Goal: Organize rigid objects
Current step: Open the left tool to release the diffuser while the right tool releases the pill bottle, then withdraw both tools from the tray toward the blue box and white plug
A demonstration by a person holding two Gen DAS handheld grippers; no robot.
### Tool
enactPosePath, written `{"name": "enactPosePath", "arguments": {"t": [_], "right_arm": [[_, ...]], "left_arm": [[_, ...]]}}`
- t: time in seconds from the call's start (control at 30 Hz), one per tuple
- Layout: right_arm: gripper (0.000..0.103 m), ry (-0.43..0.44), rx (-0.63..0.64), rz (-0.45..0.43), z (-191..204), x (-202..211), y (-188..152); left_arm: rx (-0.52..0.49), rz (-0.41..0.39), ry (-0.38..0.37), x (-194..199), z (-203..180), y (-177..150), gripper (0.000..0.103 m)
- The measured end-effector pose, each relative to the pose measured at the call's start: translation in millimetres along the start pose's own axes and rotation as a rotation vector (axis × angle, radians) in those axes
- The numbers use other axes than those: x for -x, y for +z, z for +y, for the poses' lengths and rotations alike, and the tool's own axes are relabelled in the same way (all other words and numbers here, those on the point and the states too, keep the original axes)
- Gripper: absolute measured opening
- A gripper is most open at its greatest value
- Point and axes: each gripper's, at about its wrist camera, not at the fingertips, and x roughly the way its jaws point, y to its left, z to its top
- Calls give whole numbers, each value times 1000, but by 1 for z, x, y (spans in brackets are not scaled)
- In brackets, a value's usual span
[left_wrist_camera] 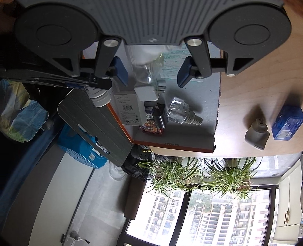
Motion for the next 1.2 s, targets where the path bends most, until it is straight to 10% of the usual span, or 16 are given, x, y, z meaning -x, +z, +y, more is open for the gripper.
{"name": "enactPosePath", "arguments": {"t": [0.5, 0.8, 1.2], "right_arm": [[51, -37, 3, -11, -3, 0, 5], [74, -27, 30, -57, 14, 15, 11], [83, 21, 95, -46, 55, 14, 12]], "left_arm": [[30, 0, -7, 2, 5, 4, 68], [42, 10, 98, 17, 18, 10, 92], [92, 6, 197, 40, 56, 10, 98]]}}
